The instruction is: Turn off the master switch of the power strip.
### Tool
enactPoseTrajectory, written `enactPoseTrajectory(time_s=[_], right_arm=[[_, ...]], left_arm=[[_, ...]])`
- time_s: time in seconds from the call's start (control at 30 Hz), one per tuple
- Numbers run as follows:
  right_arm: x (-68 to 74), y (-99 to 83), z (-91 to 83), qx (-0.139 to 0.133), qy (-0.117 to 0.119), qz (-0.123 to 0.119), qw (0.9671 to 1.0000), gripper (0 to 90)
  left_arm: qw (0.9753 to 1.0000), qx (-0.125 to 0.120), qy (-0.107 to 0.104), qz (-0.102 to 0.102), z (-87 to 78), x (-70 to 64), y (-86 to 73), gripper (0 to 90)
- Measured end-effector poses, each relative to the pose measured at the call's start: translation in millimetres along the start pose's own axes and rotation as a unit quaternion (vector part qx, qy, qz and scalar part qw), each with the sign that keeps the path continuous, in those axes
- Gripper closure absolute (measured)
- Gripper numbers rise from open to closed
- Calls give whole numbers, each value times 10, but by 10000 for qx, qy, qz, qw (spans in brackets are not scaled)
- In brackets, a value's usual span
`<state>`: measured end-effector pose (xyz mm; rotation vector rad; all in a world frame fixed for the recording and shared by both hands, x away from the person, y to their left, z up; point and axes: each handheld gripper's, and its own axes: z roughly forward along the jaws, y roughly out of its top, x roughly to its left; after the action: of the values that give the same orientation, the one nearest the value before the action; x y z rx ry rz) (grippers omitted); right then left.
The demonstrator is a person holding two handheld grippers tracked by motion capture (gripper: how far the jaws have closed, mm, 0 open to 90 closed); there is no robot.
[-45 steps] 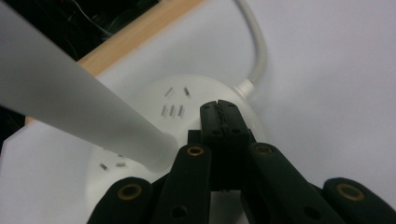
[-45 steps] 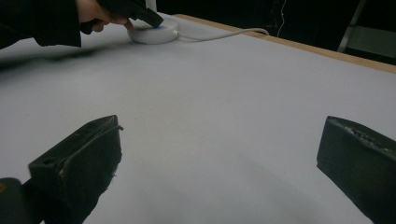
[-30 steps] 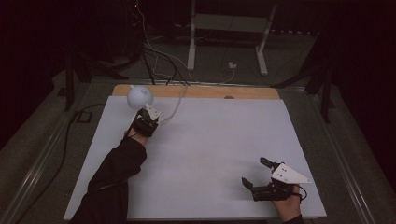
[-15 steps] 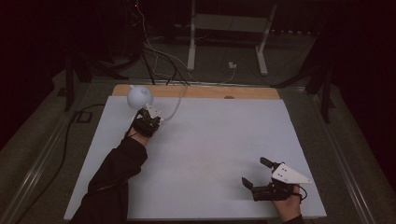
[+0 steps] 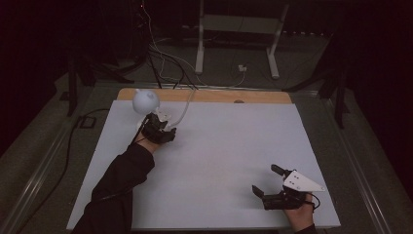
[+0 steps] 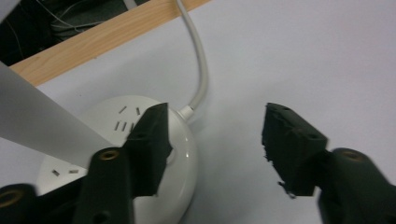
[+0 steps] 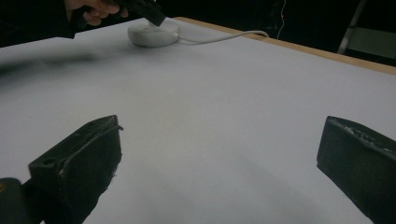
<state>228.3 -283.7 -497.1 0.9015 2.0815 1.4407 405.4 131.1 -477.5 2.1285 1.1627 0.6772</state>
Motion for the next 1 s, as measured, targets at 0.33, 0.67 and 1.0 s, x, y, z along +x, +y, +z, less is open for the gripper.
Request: enactPoseTrajectory(time_s=[0.33,0.67,1.0], right_arm=[[0,-1,0,1,16,3,10000,1],[1,-1,0,-2,14,0,10000,1],[4,7,6,-5,26,-16,10000,1]], left_arm=[[9983,238,-519,87,-31,-91,37,75],[9965,201,-724,358,-119,-155,67,6],[9912,-67,-1204,552,-337,-296,115,2]])
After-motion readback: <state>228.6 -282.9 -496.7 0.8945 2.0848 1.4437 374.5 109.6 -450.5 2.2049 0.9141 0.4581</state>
